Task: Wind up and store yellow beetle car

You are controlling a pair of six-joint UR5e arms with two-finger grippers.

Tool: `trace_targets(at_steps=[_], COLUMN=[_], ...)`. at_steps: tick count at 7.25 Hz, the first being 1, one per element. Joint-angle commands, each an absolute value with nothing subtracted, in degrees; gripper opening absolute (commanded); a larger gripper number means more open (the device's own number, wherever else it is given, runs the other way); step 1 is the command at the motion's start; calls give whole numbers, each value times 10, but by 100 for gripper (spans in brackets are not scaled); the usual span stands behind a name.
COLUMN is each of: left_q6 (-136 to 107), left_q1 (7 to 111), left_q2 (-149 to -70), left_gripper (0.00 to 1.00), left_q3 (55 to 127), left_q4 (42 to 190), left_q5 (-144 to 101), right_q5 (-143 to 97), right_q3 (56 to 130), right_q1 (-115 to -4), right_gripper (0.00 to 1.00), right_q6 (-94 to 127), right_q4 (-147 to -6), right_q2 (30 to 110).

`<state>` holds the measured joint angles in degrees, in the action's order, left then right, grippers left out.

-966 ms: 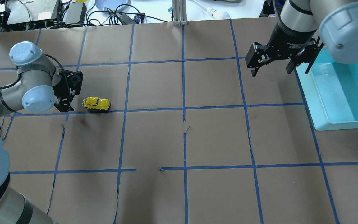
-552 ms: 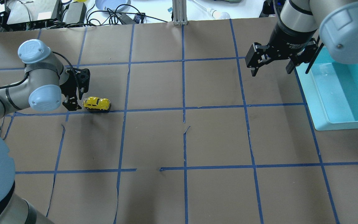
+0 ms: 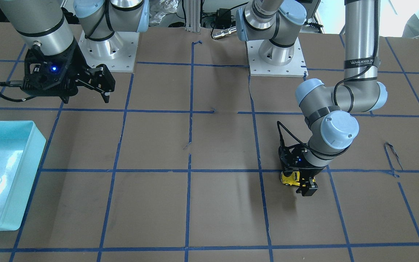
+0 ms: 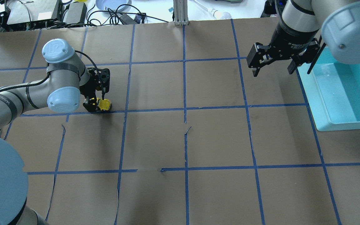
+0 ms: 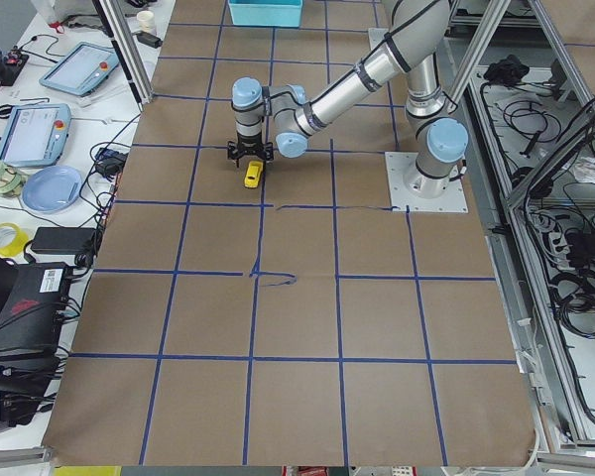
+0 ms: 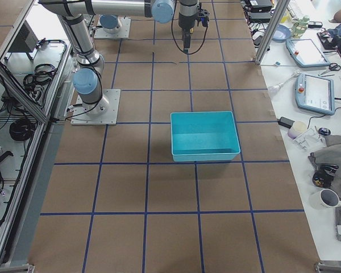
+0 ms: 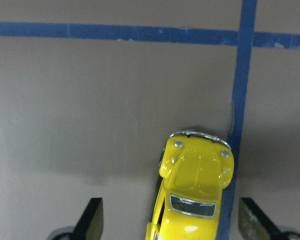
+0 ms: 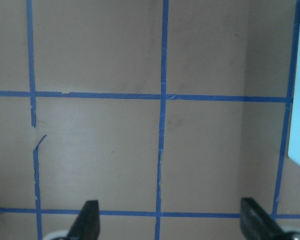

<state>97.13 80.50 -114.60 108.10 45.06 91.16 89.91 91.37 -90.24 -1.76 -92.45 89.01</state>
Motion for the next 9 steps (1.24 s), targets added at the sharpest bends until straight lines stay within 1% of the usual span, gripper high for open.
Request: trace_targets(at_steps=[1, 2, 3, 4, 5, 7, 9], left_q6=[997, 1004, 1004, 1006, 1008, 1009, 1040], left_q1=[789, 784, 784, 784, 783, 781, 760], left_q2=[-1150, -1149, -1149, -1149, -1150, -1150, -1152], left_gripper=[90, 83, 70, 53, 42, 38, 38], left_q3=[1096, 1096, 1096, 1095, 1093, 1092, 1092], left_q4=[446, 447, 447, 446, 444, 444, 444], left_q5=[911, 911, 911, 911, 911, 914, 914], right_q5=[899, 899, 899, 899, 899, 900, 900], right_q3=[918, 920, 920, 920, 920, 920, 920], right_q1=[-902, -902, -902, -902, -902, -902, -902], right_gripper=[100, 100, 100, 100, 100, 100, 100], right_q6=[-18, -18, -18, -18, -18, -18, -18], right_q4=[-925, -926, -926, -926, -926, -926, -926], right_q2=[890, 890, 891, 891, 891, 892, 892])
